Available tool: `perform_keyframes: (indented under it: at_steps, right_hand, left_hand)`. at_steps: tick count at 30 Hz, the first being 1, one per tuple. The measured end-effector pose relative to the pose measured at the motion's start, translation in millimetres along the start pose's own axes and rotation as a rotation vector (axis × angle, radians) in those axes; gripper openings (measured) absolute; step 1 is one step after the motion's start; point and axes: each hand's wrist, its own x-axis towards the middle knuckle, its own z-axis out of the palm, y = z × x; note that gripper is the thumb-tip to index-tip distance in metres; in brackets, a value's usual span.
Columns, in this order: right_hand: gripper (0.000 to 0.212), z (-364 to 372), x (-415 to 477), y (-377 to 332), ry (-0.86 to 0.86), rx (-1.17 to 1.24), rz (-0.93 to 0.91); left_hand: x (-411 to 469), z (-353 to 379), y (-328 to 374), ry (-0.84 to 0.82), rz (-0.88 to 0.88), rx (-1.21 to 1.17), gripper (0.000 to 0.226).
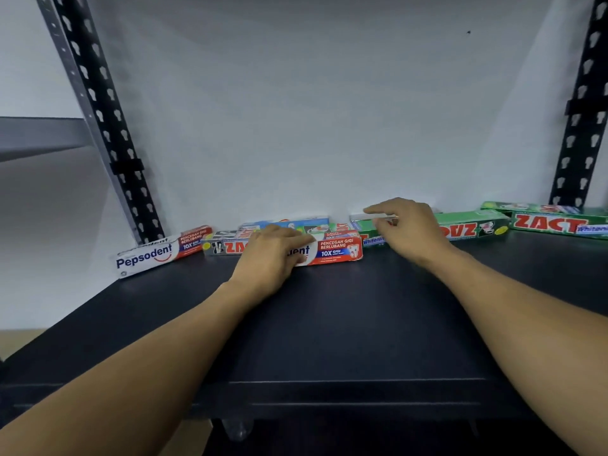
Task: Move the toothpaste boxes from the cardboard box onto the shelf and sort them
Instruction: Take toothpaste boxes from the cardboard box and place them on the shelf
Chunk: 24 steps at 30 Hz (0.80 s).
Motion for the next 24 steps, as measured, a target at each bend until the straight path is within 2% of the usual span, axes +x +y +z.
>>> perform_keyframes:
  at_steps: [1,3,6,11,18,22,24]
  right_hand:
    - [0.029,-3,-1,0,0.010,0.037,0.013]
    - [0.031,-6,-4,0,-0.099,0.040,0.024]
    - [0.043,-2,-6,5,-0.247,-0.083,-0.022]
    - [0.043,7,-1,11,-0.203,-0.192,-0.072]
    - [0.042,6,-3,8,-0.192,-0.167,-0.046]
    - [0.043,1,-10,1,-0.206,-0.143,-0.038]
    - [0.050,-2,-18,-3,-0.236,-0.148,-0.027]
  left_hand:
    - [4,3,3,0.009,0.012,-0.006,0.036]
    - [12,8,10,0.022,0.035,-0.013,0.036]
    - [24,15,16,0.019,0.055,-0.019,0.036]
    - [29,22,13,0.021,0.052,-0.055,0.038]
    - [24,19,14,0.030,0.033,-0.109,0.039]
    - [13,12,12,0.043,-0.117,-0.104,0.047]
    - [4,7,12,0.028,-0.209,-0.106,0.053]
